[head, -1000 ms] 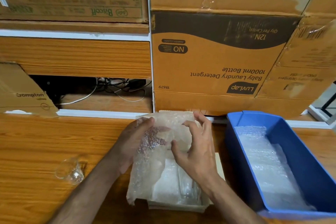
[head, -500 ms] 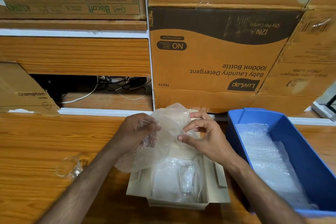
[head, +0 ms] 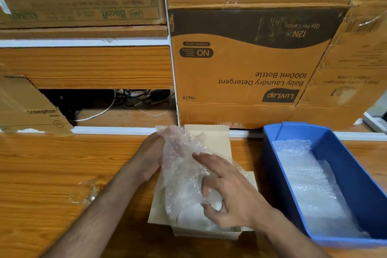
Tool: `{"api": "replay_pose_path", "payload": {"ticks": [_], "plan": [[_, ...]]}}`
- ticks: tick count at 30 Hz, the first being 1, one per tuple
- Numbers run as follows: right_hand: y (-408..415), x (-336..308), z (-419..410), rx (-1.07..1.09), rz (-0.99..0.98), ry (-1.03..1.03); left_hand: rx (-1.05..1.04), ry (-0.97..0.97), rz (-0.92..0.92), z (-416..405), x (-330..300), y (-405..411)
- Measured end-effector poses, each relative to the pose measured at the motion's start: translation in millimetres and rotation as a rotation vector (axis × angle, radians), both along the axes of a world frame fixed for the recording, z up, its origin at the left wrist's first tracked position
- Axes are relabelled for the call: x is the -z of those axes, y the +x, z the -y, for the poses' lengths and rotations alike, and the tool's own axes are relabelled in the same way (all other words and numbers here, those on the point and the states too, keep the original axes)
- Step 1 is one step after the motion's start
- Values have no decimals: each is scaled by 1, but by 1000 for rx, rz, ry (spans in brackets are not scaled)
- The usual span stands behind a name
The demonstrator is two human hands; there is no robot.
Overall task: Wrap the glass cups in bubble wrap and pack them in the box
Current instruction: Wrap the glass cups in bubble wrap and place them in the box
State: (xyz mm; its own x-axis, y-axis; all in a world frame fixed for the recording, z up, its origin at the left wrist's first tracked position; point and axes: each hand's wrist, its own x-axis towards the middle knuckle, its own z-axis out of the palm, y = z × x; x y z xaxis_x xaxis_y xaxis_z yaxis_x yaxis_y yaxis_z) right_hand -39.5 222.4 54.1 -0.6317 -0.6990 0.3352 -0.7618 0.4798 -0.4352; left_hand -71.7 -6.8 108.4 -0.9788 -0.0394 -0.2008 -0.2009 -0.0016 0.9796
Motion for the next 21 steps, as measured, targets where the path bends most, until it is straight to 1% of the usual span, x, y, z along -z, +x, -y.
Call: {"api": "replay_pose_path", "payload": {"ticks": [1, 2, 3, 5, 7, 8, 10, 12, 13, 15, 18, 19, 21], "plan": [[0, 1, 0, 23, 31, -19, 41, 53, -4, 1, -2, 3], [0, 0, -1, 54, 71, -90, 110, 91, -21, 2, 0, 4], [-1, -3, -1, 95, 98, -203, 166, 108, -30, 2, -1, 7], [-6, -9, -2, 207, 57, -419, 246, 154, -40, 3, -4, 11], [-15, -15, -5, 326, 39, -510, 285, 189, -16, 8, -2, 15], [-18, -19, -7, 380, 118, -523, 316, 184, -10, 10, 0, 15], [-21, -30, -11, 441, 467, -549, 352, 205, -39, 15, -1, 17], [-28, -33, -16, 408, 814, -618, 385, 206, -48, 18, -2, 17], [-32, -34, -18, 377, 917, -611, 409, 188, -55, 17, -5, 18], [-39, -33, -19, 312, 983, -541, 464, 134, -93, 15, -7, 20], [-38, -29, -13, 196, 1001, -485, 506, -27, -192, 10, -10, 18], [-36, -28, -10, 168, 1015, -487, 503, -73, -235, 10, -8, 17], [-33, -24, -7, 128, 1041, -542, 458, -94, -323, 11, -2, 16]]}}
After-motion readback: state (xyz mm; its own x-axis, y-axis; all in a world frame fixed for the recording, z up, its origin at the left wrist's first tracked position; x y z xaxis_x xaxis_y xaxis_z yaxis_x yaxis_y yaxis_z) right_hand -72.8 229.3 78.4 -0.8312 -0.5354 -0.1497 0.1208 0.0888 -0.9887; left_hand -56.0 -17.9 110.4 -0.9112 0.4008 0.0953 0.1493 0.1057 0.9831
